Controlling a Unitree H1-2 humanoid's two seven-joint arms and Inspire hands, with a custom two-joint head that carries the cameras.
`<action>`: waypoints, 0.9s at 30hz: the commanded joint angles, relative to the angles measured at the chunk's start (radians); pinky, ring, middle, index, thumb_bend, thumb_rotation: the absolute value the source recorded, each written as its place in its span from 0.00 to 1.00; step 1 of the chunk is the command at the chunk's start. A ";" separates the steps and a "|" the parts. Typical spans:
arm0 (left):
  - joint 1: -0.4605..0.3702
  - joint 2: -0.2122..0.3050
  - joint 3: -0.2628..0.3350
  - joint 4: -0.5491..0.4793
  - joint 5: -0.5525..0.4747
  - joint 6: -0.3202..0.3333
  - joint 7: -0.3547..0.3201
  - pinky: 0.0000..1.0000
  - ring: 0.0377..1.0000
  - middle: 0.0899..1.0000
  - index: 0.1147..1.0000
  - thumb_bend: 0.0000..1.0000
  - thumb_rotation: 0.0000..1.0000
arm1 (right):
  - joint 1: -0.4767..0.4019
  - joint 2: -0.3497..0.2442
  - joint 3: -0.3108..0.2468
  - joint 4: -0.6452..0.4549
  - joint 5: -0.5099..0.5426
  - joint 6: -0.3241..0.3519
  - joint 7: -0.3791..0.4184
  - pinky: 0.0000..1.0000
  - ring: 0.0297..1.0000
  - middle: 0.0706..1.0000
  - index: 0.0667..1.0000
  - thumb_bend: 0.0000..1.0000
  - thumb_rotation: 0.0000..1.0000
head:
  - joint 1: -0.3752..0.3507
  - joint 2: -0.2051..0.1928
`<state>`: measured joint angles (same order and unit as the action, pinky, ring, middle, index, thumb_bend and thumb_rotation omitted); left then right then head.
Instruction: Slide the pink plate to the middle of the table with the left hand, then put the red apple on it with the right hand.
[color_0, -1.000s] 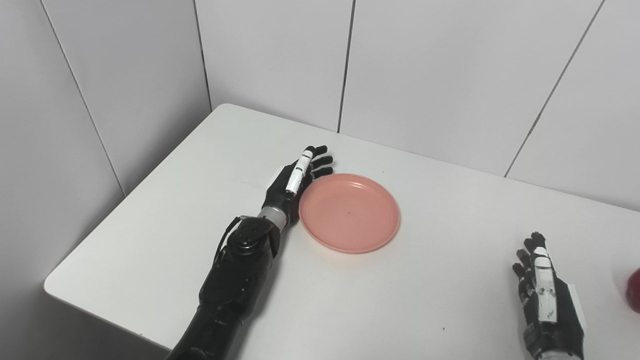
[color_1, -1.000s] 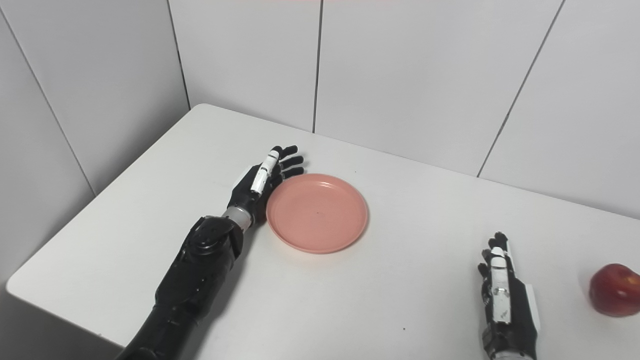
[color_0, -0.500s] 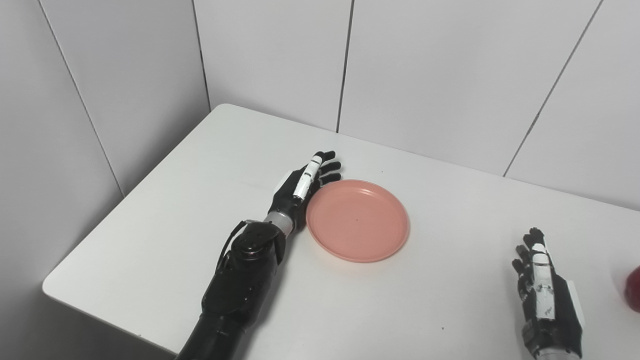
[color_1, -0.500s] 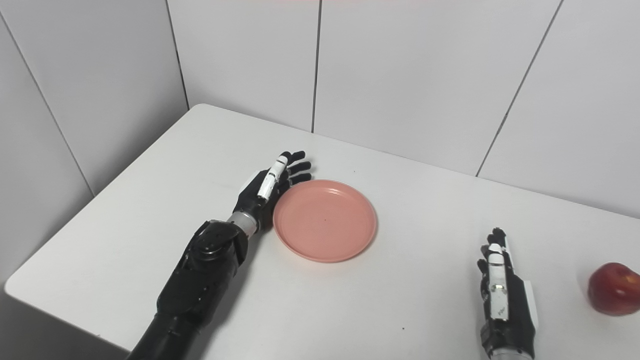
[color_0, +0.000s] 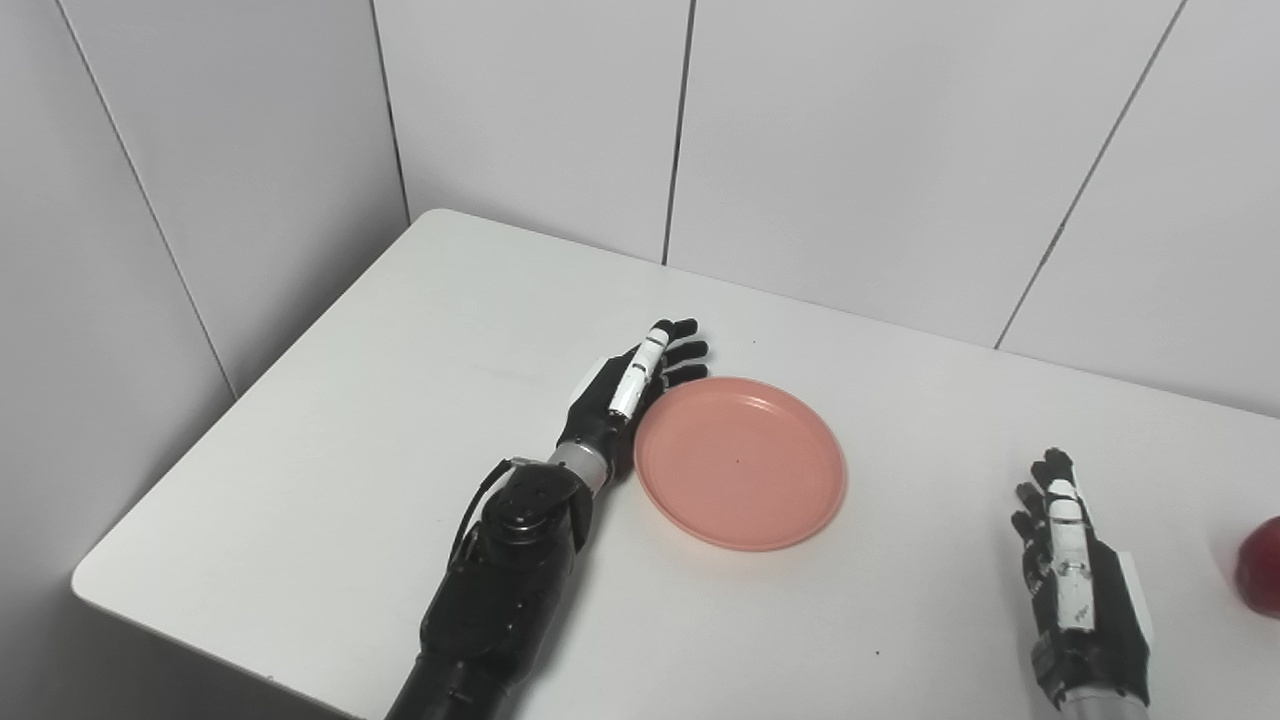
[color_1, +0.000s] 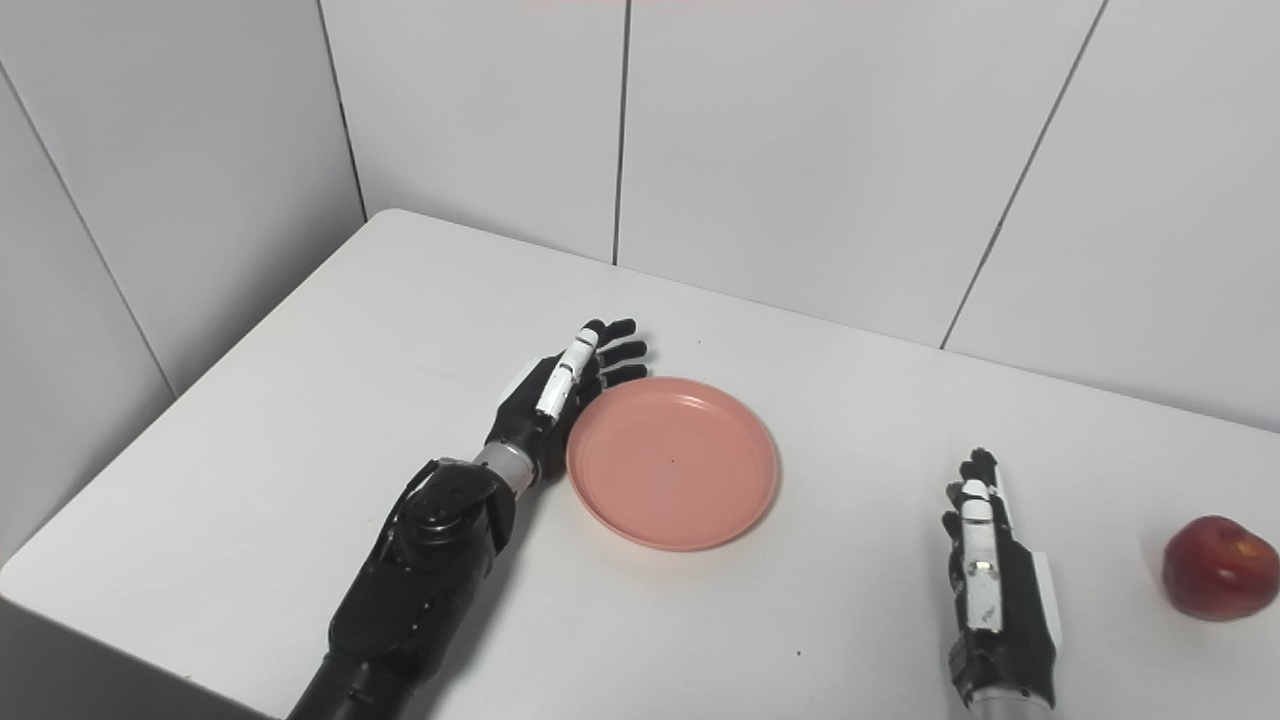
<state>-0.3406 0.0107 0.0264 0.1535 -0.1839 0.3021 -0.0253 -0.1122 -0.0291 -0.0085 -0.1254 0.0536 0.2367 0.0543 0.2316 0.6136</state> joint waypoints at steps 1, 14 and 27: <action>-0.016 -0.017 -0.016 -0.030 0.005 0.020 -0.011 0.82 0.84 0.84 0.83 0.35 1.00 | -0.020 0.006 -0.001 -0.042 0.003 0.002 -0.006 1.00 0.98 0.99 0.99 0.20 1.00 | -0.006 0.002; -0.011 -0.051 -0.053 -0.019 0.015 -0.003 -0.023 0.84 0.85 0.85 0.84 0.37 1.00 | -0.021 0.015 0.005 -0.060 -0.007 0.018 -0.017 1.00 0.97 0.98 0.98 0.20 1.00 | -0.038 0.025; 0.001 -0.101 -0.075 -0.032 0.018 -0.003 -0.022 0.84 0.85 0.85 0.84 0.38 1.00 | -0.021 0.020 0.021 -0.062 -0.023 0.017 -0.028 1.00 0.98 0.98 0.97 0.22 1.00 | -0.083 0.045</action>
<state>-0.3306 -0.0786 -0.0384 0.1488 -0.1684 0.3034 -0.0321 -0.1118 -0.0143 0.0115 -0.1534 0.0280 0.2547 0.0272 0.1489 0.6596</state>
